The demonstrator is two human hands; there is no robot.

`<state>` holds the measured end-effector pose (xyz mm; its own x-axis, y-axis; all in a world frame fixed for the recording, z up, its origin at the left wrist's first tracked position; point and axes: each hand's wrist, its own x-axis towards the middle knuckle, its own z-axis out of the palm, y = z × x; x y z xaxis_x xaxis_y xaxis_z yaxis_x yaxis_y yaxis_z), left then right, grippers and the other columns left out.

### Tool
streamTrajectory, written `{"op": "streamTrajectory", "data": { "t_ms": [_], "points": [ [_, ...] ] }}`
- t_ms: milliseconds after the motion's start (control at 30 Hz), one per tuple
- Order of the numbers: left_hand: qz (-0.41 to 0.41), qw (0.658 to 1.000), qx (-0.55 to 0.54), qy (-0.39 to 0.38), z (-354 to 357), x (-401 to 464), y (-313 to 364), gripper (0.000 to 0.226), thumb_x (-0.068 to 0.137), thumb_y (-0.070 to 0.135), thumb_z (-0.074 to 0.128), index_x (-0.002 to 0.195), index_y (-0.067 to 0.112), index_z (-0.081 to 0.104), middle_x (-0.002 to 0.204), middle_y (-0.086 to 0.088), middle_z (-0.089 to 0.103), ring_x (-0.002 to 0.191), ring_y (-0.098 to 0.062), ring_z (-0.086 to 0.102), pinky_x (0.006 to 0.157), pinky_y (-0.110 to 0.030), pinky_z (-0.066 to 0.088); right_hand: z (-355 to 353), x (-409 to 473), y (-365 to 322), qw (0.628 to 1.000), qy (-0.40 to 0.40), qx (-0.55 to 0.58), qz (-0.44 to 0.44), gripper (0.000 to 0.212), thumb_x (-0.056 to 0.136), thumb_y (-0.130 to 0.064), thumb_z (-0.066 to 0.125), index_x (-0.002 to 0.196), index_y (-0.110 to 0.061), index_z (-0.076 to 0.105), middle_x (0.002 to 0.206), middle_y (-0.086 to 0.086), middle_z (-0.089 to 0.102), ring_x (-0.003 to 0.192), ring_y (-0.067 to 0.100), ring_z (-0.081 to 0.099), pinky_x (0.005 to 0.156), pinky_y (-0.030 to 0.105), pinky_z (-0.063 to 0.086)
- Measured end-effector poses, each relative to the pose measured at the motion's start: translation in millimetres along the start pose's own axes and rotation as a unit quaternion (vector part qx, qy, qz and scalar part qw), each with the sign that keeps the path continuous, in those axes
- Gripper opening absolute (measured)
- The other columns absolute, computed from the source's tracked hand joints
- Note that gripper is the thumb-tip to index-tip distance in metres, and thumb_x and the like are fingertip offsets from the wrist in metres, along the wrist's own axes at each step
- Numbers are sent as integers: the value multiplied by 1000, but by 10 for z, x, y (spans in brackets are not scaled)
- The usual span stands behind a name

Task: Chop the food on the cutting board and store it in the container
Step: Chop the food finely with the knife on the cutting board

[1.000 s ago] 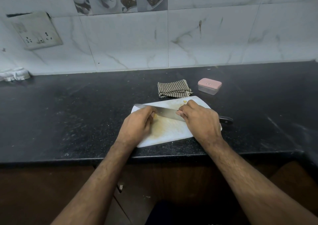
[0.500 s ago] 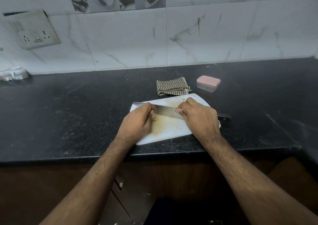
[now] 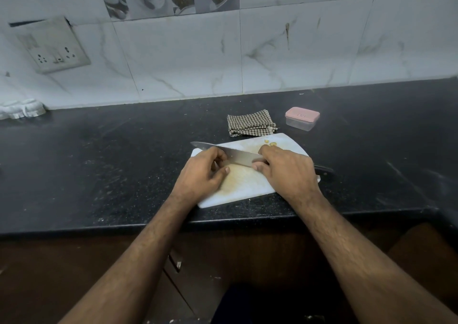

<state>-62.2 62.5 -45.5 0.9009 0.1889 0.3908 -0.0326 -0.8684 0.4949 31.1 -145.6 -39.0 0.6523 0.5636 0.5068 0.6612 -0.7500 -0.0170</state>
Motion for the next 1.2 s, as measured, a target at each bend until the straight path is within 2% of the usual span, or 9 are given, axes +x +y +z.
{"op": "streamTrajectory", "data": {
  "t_ms": [167,333,467,567,633,767,1033,1133,1200],
  "points": [
    [-5,999,-32,-4,-2,-3,15,23,93,24,74,107,27,56,93,15,63,85,-7,61,77,-36,56,-93,-44,-51,998,-46,23,29,28,99,-53,50,114,-29,51,106,-12,66,86,17,67,64,34,51],
    [-5,998,-65,-9,-12,32,-2,29,91,21,77,108,26,54,93,11,69,83,-5,62,78,-33,54,-231,-135,-221,996,-69,-17,62,19,105,-31,47,124,-29,41,110,-4,57,68,24,58,50,31,34],
    [-9,998,-58,3,-4,30,-18,29,88,28,80,108,24,59,89,14,68,83,-3,63,75,-27,54,-414,-103,-366,989,-109,17,96,14,104,-21,45,116,-26,40,95,1,59,71,25,52,59,36,37],
    [-20,999,-47,6,11,47,-46,27,87,32,80,108,20,68,88,12,67,78,-2,62,70,-18,50,-499,-84,-485,983,-148,33,100,12,104,-21,45,116,-21,45,83,0,49,79,23,52,63,37,40],
    [-56,993,-105,-1,4,54,-82,26,85,29,84,105,19,70,86,5,70,70,-1,61,66,-13,48,-522,-77,-542,979,-168,46,107,14,104,-20,45,118,-20,48,81,-1,46,81,22,53,63,37,40],
    [-110,968,-226,-16,-44,51,-121,20,83,16,86,97,14,71,80,-7,73,61,-8,63,59,-21,53,-591,-35,-623,969,-202,68,126,22,107,-32,41,121,-19,52,88,1,49,85,21,52,67,37,42],
    [-85,979,-184,-23,-17,67,-147,4,87,17,81,90,16,79,68,2,72,55,-5,62,58,-18,50,-589,45,-736,953,-250,72,154,30,107,-33,40,125,-16,57,98,3,54,91,23,52,72,37,42],
    [-73,983,-168,-19,-1,80,-165,4,86,20,82,88,19,80,77,5,73,61,-3,63,60,-16,49,-570,81,-768,942,-291,53,158,31,106,-28,40,131,-15,52,116,8,58,97,25,54,74,37,42],
    [-66,986,-155,-18,7,87,-167,4,85,21,83,87,19,80,81,6,73,65,-3,63,61,-14,48,-566,99,-782,939,-301,48,160,30,106,-24,40,132,-14,51,118,9,57,94,24,50,74,37,42]
  ]
}}
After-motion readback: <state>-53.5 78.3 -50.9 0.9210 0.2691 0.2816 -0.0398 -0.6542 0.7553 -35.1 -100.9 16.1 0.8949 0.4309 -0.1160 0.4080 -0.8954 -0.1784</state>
